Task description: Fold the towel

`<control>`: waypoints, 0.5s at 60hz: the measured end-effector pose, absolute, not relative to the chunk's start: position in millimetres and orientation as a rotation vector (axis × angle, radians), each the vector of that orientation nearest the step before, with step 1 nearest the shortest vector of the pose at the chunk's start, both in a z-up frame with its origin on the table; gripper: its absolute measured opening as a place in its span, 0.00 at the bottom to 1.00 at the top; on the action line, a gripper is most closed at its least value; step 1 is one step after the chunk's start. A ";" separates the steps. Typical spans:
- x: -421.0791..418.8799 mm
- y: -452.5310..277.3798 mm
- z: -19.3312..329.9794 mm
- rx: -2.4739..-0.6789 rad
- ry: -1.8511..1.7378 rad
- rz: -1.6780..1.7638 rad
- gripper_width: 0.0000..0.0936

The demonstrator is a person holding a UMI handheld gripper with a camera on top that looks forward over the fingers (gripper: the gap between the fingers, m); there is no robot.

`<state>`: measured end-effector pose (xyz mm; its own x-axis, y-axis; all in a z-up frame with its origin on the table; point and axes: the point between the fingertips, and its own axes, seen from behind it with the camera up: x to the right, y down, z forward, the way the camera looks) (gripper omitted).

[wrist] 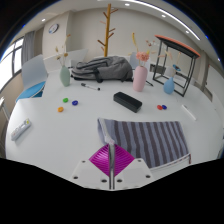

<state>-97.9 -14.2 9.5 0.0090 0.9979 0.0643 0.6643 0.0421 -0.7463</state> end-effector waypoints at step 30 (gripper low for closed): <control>-105.4 182.8 77.9 -1.855 -1.475 0.738 0.03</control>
<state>-105.4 182.8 77.9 0.2096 0.9772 -0.0337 0.6129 -0.1582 -0.7741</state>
